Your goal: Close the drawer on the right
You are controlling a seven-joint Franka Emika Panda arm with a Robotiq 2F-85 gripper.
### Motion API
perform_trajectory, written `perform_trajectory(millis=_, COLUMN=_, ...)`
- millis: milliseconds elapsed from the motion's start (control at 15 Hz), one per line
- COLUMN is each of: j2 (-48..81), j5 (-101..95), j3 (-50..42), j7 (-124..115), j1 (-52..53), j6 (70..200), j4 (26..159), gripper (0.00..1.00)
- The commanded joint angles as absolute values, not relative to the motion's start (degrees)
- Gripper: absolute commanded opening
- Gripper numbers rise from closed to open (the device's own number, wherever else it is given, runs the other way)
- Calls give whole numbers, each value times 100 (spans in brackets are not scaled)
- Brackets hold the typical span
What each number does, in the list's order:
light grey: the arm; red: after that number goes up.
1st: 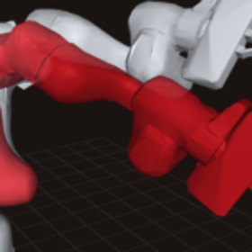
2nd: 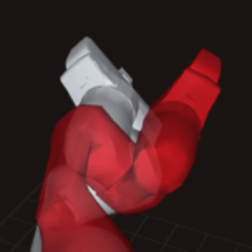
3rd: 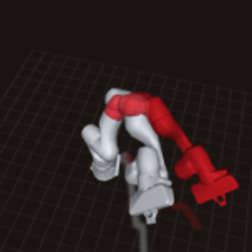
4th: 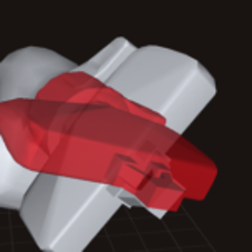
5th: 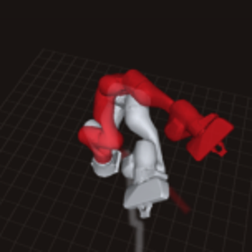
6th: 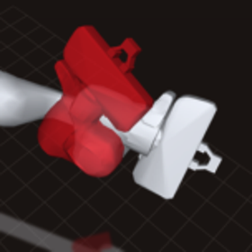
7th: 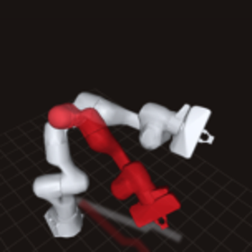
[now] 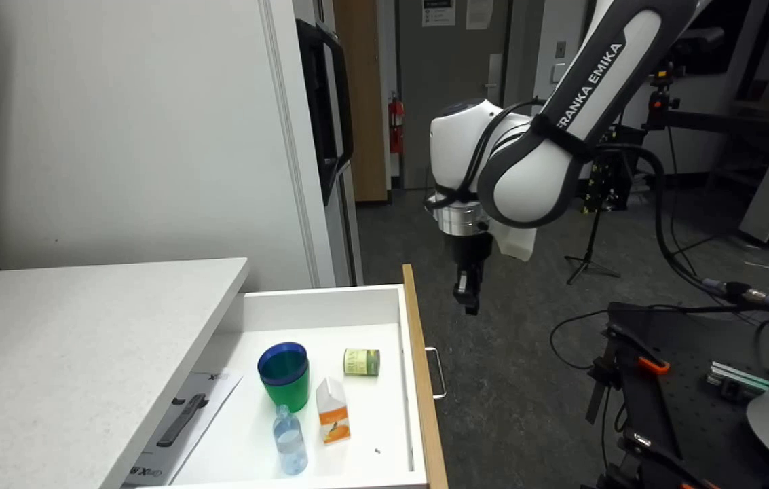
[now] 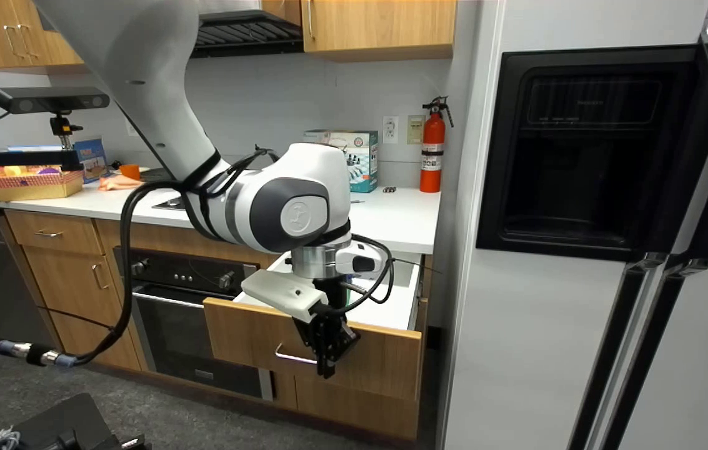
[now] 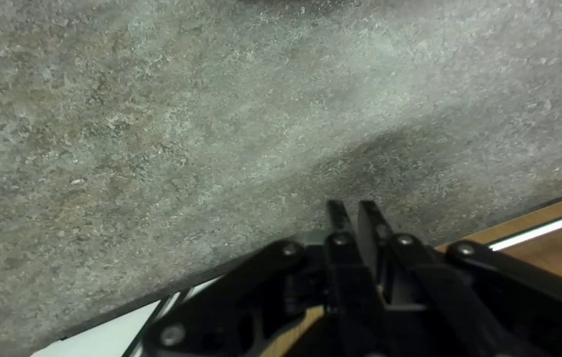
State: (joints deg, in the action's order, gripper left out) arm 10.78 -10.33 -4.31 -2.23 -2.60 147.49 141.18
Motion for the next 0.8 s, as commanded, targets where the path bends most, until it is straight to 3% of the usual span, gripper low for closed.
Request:
perform_trajectory(millis=0, j2=824, j5=-712, j3=-297, j7=408, j1=-310, j6=14726, j4=14280, gripper=0)
perform_trajectory(millis=733, j2=1081, j5=-757, j3=-143, j7=93, j1=-15, j6=14654, j4=13815, gripper=1)
